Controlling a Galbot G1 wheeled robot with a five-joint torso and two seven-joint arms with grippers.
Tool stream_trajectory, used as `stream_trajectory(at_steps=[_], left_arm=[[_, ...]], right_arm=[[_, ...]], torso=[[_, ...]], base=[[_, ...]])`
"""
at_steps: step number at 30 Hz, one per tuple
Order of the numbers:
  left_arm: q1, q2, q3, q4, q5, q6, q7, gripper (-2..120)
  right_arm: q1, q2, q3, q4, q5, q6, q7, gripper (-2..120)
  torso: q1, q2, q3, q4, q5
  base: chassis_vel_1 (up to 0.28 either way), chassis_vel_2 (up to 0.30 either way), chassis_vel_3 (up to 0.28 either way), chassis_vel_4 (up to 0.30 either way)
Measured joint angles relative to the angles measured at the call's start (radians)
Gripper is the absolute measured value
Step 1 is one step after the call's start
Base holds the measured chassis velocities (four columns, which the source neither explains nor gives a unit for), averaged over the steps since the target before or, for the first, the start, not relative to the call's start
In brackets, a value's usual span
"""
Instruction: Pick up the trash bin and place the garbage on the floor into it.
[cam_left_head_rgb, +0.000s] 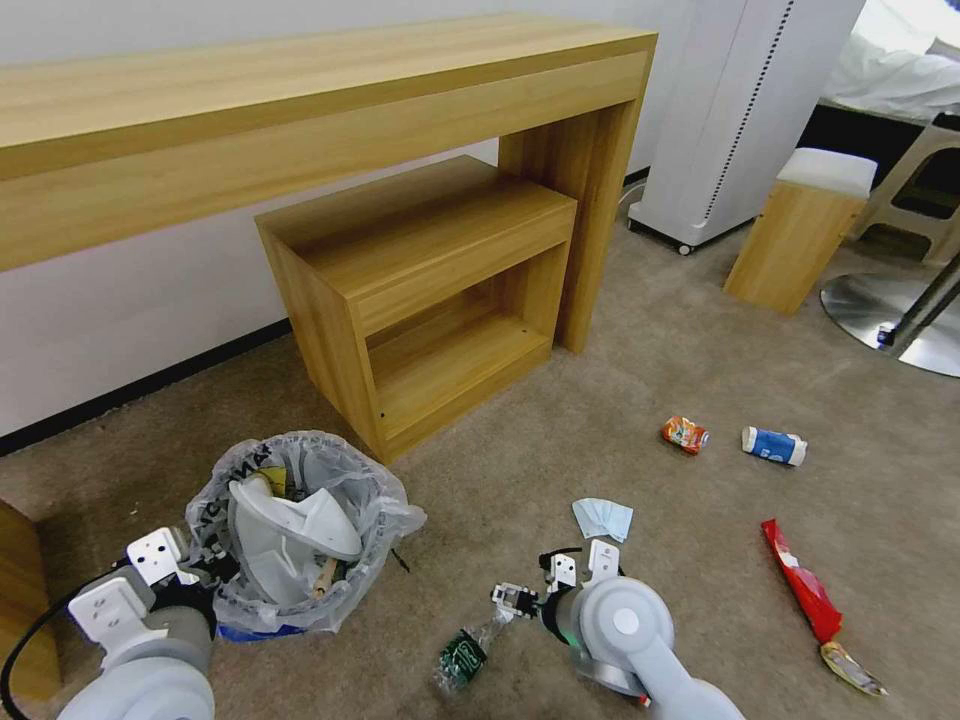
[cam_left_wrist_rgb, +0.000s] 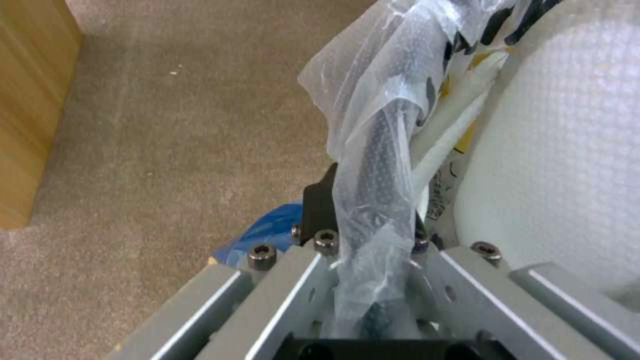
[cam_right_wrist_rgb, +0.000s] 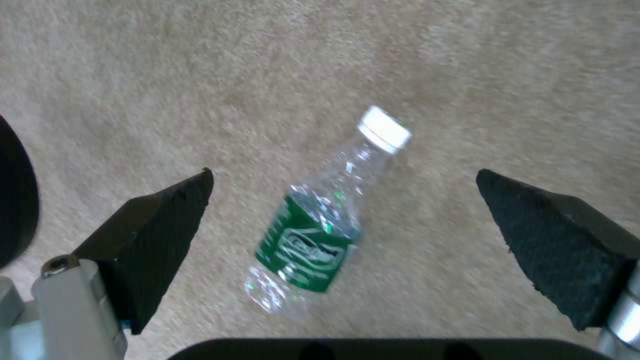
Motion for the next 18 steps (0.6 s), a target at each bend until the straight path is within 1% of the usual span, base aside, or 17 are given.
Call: stream_trajectory(at_steps=[5,13,18], left_arm=[[-0.004,-0.004,-0.001,0.006,0.003,0.0,0.0,0],[-0.016,-0.013,0.004,0.021,0.006,0.0,0.0,0],[-0.023,-0.015,0.009,0.026,0.009,0.0,0.001,0]], right_arm=[[0.026,0.03,0.013,-0.044,0.021,0.001,-0.001,100],[0.027,0.045,0.029,-0.08,0.032,0.002,0.002,100],[0.031,0.063,0.034,-0.141,0.022,0.002,-0.001,100]], torso=[[0.0,0.0,0.0,0.0001,-0.0001],[0.0,0.0,0.0,0.0,-0.0001],[0.0,0.0,0.0,0.0,-0.0001]], base=[[0.0,0.0,0.0,0.0],[0.0,0.0,0.0,0.0],[0.0,0.0,0.0,0.0]])
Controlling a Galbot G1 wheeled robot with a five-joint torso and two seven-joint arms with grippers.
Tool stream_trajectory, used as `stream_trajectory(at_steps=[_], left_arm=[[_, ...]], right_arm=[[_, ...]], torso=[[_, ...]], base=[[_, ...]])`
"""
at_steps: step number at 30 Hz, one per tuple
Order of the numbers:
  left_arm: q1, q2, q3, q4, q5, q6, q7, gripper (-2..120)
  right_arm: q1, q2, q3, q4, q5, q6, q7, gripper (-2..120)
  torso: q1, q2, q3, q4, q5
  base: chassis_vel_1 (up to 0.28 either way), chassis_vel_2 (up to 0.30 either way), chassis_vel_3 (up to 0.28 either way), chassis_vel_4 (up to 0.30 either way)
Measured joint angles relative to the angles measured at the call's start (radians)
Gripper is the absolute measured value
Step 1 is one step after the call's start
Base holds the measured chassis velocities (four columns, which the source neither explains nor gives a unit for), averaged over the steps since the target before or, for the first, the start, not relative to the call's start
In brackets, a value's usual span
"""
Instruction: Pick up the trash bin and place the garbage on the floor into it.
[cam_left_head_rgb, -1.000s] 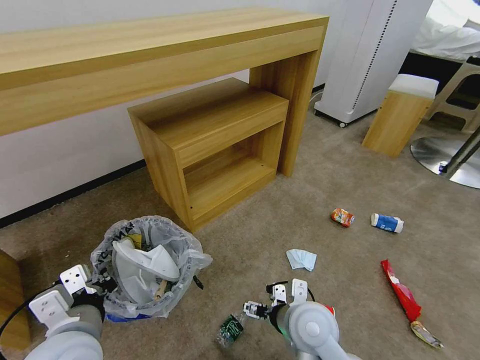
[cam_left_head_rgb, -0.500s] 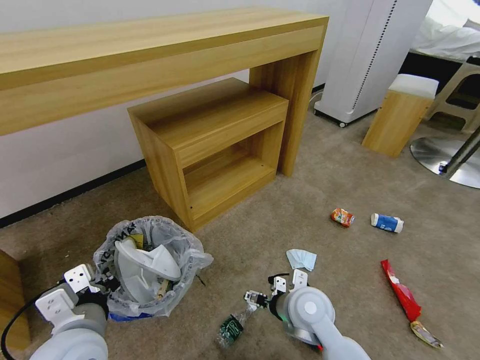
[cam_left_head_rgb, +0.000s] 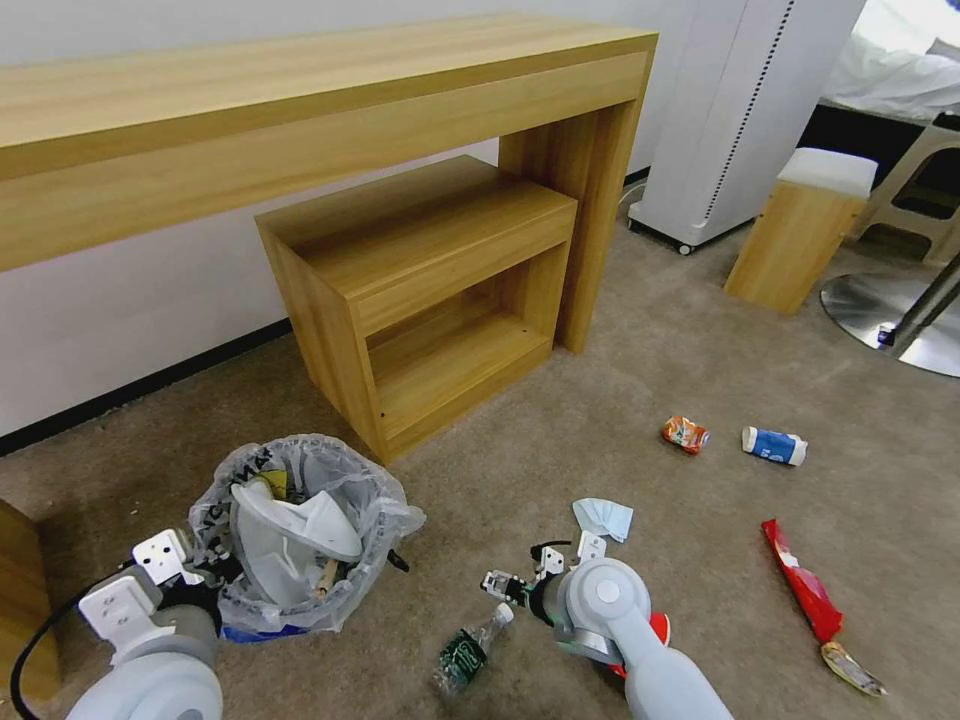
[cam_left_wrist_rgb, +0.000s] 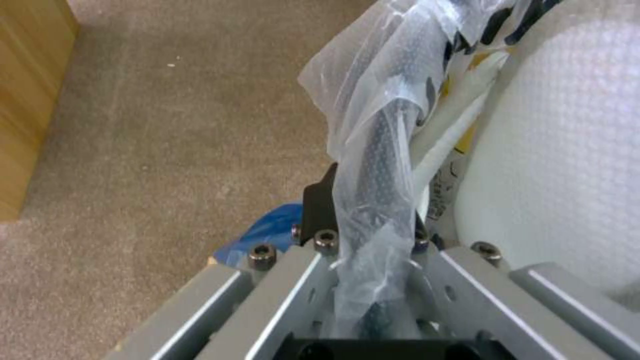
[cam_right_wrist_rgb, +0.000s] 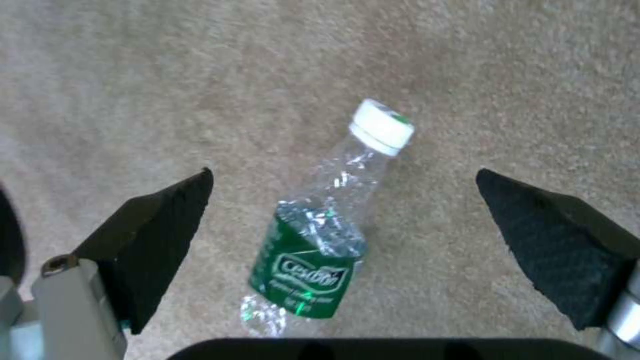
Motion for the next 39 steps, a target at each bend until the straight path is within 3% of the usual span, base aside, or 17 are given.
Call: stream_trajectory(at_steps=[6,30,39], left_arm=[[0.0,0.008,-0.004,0.0,-0.003,0.0,0.0,0],[0.016,0.026,-0.015,-0.021,-0.02,-0.002,0.002,0],[0.023,0.028,-0.017,-0.026,-0.025,-0.003,0.002,0]], right_arm=[[0.021,0.024,-0.002,-0.08,-0.04,0.001,-0.037,100],[0.029,0.101,-0.057,-0.196,-0.164,0.001,-0.102,99],[0.031,0.105,-0.045,-0.223,-0.189,0.001,-0.121,68]], torso=[[0.0,0.0,0.0,0.0,0.0],[0.0,0.0,0.0,0.0,0.0],[0.0,0.0,0.0,0.0,0.0]], base=[[0.0,0.0,0.0,0.0],[0.0,0.0,0.0,0.0],[0.0,0.0,0.0,0.0]])
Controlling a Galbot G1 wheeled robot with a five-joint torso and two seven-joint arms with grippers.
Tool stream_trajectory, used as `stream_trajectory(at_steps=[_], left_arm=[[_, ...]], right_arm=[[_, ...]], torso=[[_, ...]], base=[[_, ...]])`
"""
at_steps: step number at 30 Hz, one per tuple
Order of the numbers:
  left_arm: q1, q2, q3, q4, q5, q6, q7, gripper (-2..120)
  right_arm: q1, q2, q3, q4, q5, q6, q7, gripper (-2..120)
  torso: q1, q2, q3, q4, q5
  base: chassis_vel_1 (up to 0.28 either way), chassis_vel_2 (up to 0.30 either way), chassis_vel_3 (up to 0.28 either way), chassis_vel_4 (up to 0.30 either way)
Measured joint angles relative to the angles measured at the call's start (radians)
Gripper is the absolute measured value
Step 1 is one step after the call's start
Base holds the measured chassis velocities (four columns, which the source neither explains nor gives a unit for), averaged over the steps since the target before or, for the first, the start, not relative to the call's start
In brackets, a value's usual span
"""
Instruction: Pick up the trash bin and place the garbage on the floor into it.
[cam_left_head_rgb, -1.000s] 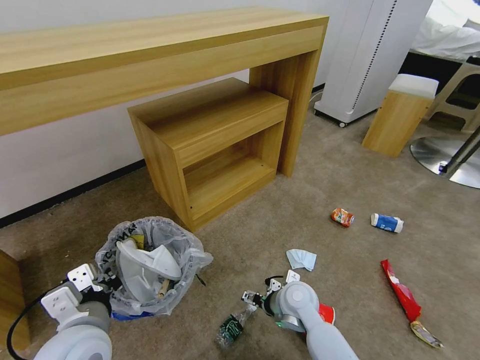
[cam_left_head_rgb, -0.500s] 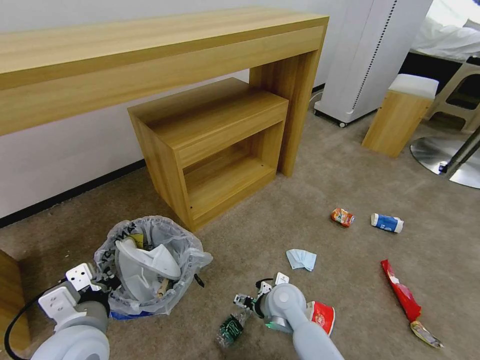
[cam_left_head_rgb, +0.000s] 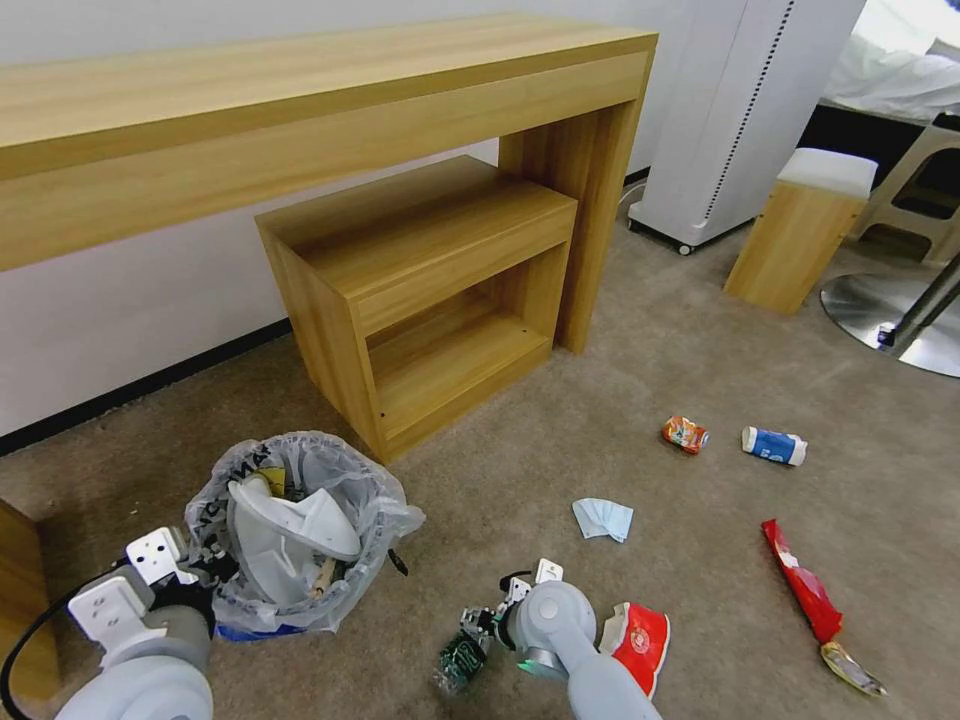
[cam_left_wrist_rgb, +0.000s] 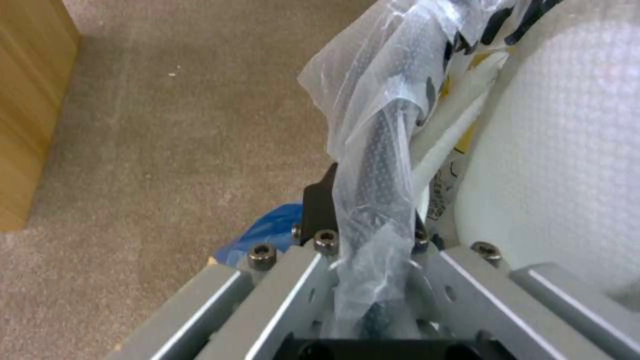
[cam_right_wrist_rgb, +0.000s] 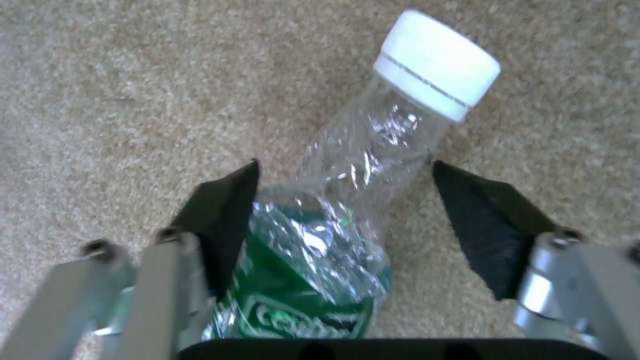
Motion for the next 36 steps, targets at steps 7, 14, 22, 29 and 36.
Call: stream_trajectory(at_steps=[7,14,22,29,36], left_arm=[[-0.003,0.006,-0.004,0.0,-0.003,0.0,0.0,0],[-0.009,0.011,-0.008,0.008,-0.008,0.0,-0.001,0],[-0.024,0.013,-0.007,0.023,-0.012,0.0,-0.002,0],[-0.033,0.013,-0.003,0.04,-0.017,0.0,-0.004,0],[-0.048,0.012,0.009,0.065,-0.015,0.004,-0.007,0]], right_arm=[[0.006,0.001,0.002,-0.014,-0.01,0.0,-0.018,44],[0.021,0.003,-0.004,-0.027,-0.024,0.0,-0.032,22],[0.008,-0.034,-0.022,0.048,-0.043,0.004,-0.042,16],[-0.042,-0.134,-0.011,0.402,0.015,0.012,-0.068,14],[-0.028,-0.298,0.039,0.78,0.202,0.0,0.007,14]], torso=[[0.0,0.0,0.0,0.0,0.0],[0.0,0.0,0.0,0.0,0.0],[0.0,0.0,0.0,0.0,0.0002],[0.0,0.0,0.0,0.0,0.0002],[0.0,0.0,0.0,0.0,0.0001]], base=[[0.0,0.0,0.0,0.0],[0.0,0.0,0.0,0.0],[0.0,0.0,0.0,0.0],[0.0,0.0,0.0,0.0],[0.0,0.0,0.0,0.0]])
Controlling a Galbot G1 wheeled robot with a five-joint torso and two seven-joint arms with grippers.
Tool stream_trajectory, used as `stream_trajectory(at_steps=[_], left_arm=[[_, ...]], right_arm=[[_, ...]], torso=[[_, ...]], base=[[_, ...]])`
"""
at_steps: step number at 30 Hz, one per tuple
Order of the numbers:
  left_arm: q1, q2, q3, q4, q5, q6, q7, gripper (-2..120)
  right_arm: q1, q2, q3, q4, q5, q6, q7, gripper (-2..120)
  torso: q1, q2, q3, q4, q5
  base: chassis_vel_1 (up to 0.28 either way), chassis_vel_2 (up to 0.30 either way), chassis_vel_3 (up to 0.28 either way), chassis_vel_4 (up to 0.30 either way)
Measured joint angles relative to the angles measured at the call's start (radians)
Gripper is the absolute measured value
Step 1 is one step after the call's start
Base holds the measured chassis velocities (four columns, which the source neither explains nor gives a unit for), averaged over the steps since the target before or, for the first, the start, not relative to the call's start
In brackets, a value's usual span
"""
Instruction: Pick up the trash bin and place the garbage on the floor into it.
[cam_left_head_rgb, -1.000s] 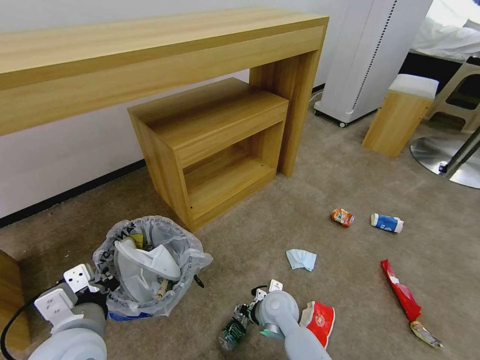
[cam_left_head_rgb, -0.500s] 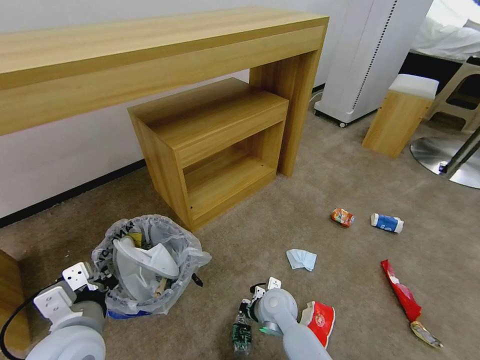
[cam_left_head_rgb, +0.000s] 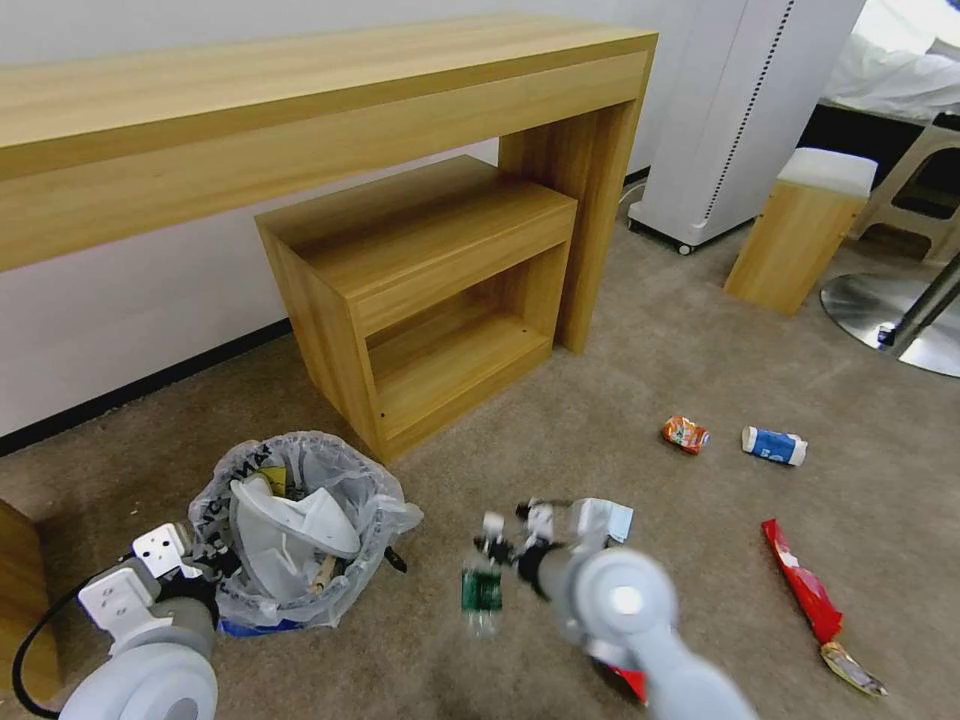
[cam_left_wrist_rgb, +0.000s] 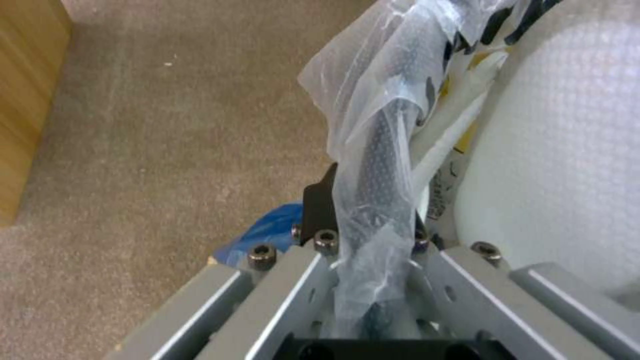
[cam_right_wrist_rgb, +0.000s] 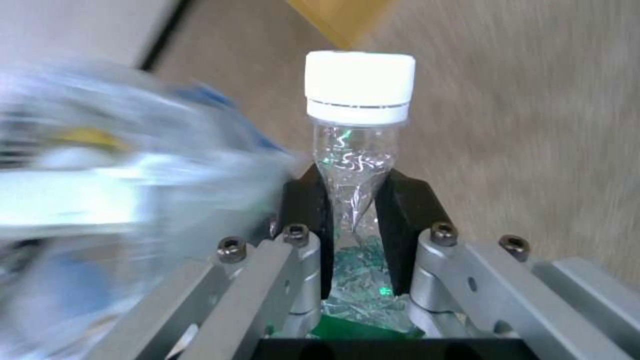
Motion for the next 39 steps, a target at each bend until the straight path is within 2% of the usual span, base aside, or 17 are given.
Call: stream_trajectory(at_steps=[2,5,6,8,9,10,14,15,18,19,22,29,32,39], left_arm=[[-0.001,0.0,0.002,0.003,0.0,0.0,0.0,0],[-0.005,0.0,0.007,0.015,0.003,0.001,-0.001,0],[-0.005,0.0,0.007,0.015,0.003,0.001,-0.001,0],[-0.004,-0.001,0.014,0.019,0.006,0.002,-0.001,0],[-0.002,-0.002,0.018,0.018,0.006,0.002,-0.001,0],[-0.002,-0.002,0.018,0.018,0.006,0.002,-0.001,0],[0.018,-0.003,0.049,0.005,0.003,0.002,-0.001,0],[0.018,-0.003,0.049,0.005,0.003,0.002,-0.001,0],[0.032,-0.003,0.056,-0.017,-0.01,0.002,-0.001,0],[0.032,-0.003,0.056,-0.017,-0.01,0.002,-0.001,0],[0.043,-0.002,0.061,-0.042,-0.021,0.002,-0.002,0],[0.059,-0.005,0.081,-0.069,-0.023,0.004,-0.003,0],[0.063,-0.008,0.092,-0.077,-0.022,0.005,-0.003,0],[0.072,-0.02,0.129,-0.098,-0.02,0.008,-0.005,0]], right_arm=[[0.003,-0.027,0.007,0.027,0.015,0.0,-0.002,14],[0.013,-0.125,0.043,0.118,0.046,-0.001,-0.059,14],[0.013,-0.125,0.043,0.118,0.046,-0.001,-0.059,14],[0.019,-0.154,0.061,0.15,0.012,-0.001,-0.177,14],[0.026,-0.154,0.063,0.148,-0.026,-0.001,-0.244,14],[0.026,-0.154,0.063,0.148,-0.026,-0.001,-0.244,14],[0.071,-0.11,0.033,0.061,-0.213,0.103,-0.536,14],[0.071,-0.11,0.033,0.061,-0.213,0.103,-0.536,14],[0.101,-0.087,-0.018,-0.01,-0.329,0.214,-0.687,13],[0.101,-0.087,-0.018,-0.01,-0.329,0.214,-0.687,13],[0.118,-0.073,-0.063,-0.065,-0.376,0.301,-0.791,13],[0.129,-0.049,-0.122,-0.141,-0.455,0.395,-0.867,13],[0.128,-0.043,-0.132,-0.156,-0.471,0.404,-0.871,13],[0.126,-0.015,-0.168,-0.209,-0.503,0.414,-0.9,34]], torso=[[0.0,0.0,0.0,0.0,0.0002],[0.0,0.0,0.0,-0.0001,0.0001],[0.0,0.0,0.0,-0.0001,0.0001],[0.0,0.0,0.0,-0.0001,0.0],[0.0,0.0,0.0,-0.0001,0.0001],[0.0,0.0,0.0,-0.0001,0.0001],[0.0,0.0,0.0,0.0,0.0],[0.0,0.0,0.0,0.0,0.0],[0.0,0.0,0.0,0.0001,0.0],[0.0,0.0,0.0,0.0001,0.0],[0.0,0.0,0.0,0.0001,0.0],[0.0,0.0,0.0,0.0001,0.0],[0.0,0.0,0.0,0.0001,-0.0001],[0.0,0.0,0.0,0.0,-0.0001]], base=[[0.0,0.0,0.0,0.0],[0.0,0.0,0.0,0.0],[0.0,0.0,0.0,0.0],[0.0,0.0,0.0,0.0],[0.0,0.0,0.0,0.0],[0.0,0.0,0.0,0.0],[0.0,0.0,0.0,0.0],[0.0,0.0,0.0,0.0],[0.0,0.0,0.0,0.0],[0.0,0.0,0.0,0.0],[0.0,0.0,0.0,0.0],[0.0,0.0,0.0,0.0],[0.0,0.0,0.0,0.0],[0.0,0.0,0.0,0.0]])
